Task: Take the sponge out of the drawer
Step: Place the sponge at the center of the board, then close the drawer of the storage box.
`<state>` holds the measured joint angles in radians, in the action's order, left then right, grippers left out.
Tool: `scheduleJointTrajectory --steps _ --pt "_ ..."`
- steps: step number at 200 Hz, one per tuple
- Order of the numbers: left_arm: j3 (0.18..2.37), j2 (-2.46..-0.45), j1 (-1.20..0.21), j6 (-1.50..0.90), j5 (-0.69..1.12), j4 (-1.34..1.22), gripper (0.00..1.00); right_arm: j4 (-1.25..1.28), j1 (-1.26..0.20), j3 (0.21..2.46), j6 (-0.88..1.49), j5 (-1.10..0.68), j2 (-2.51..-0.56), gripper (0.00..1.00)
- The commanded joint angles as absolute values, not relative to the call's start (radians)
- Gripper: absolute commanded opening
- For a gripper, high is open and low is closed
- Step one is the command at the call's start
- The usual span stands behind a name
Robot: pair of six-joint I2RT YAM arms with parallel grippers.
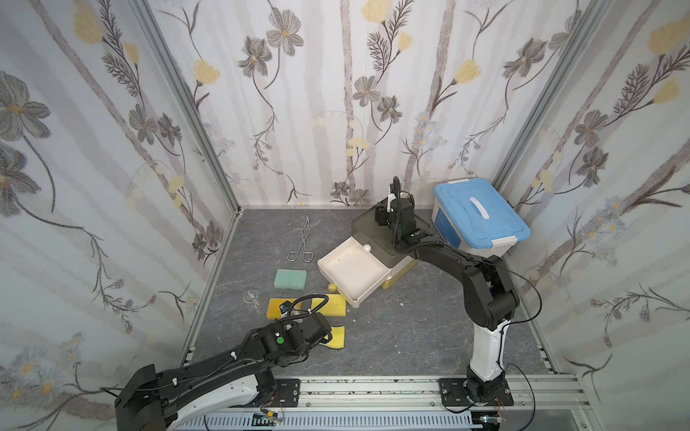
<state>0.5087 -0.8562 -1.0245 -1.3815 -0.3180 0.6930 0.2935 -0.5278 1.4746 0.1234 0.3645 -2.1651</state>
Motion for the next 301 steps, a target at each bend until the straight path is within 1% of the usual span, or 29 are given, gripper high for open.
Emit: scheduleJointTrajectory --steps 1,29,51,54,60,63,69,71,112,145,187,229,301 --pt "0.586 -0.833 -1.026 -1.284 -0.403 0.795 0.56 -0.187 -0.524 1.434 0.216 0.196 -2.244 0.75" --pt "0.673 -0.847 -1.014 -1.145 -0.461 0.79 0.72 -0.191 -0.524 1.433 0.218 0.196 -2.24 0.75" --pt "0.714 -0.902 -0.957 -1.043 -0.443 0.776 0.77 -0.192 -0.526 1.433 0.221 0.191 -2.234 0.75" --pt "0.716 -0.907 -0.951 -1.029 -0.439 0.768 0.8 -0.192 -0.526 1.433 0.221 0.191 -2.233 0.75" --pt "0.717 -0.916 -0.932 -0.997 -0.429 0.747 0.89 -0.194 -0.525 1.433 0.222 0.19 -2.233 0.75" --pt "0.714 -0.92 -0.923 -0.983 -0.42 0.735 0.91 -0.194 -0.525 1.433 0.221 0.189 -2.231 0.75" --pt "0.708 -0.928 -0.903 -0.954 -0.397 0.704 0.99 -0.197 -0.525 1.433 0.222 0.189 -2.23 0.75" --pt "0.707 -0.931 -0.896 -0.945 -0.39 0.696 1.0 -0.196 -0.526 1.433 0.222 0.19 -2.23 0.75" --pt "0.681 -0.987 -0.775 -0.827 -0.285 0.558 1.0 -0.193 -0.526 1.415 0.225 0.191 -2.209 0.75" --pt "0.674 -1.062 -0.684 -0.732 -0.149 0.436 1.0 -0.198 -0.527 1.415 0.23 0.188 -2.201 0.75" --pt "0.73 -1.19 -0.669 -0.644 -0.094 0.39 1.0 -0.199 -0.527 1.416 0.231 0.18 -2.197 0.75" --pt "0.771 -1.278 -0.621 -0.598 -0.028 0.313 1.0 -0.201 -0.528 1.416 0.236 0.178 -2.198 0.75" --pt "0.869 -1.409 -0.603 -0.56 0.015 0.256 1.0 -0.195 -0.527 1.413 0.244 0.17 -2.198 0.74"
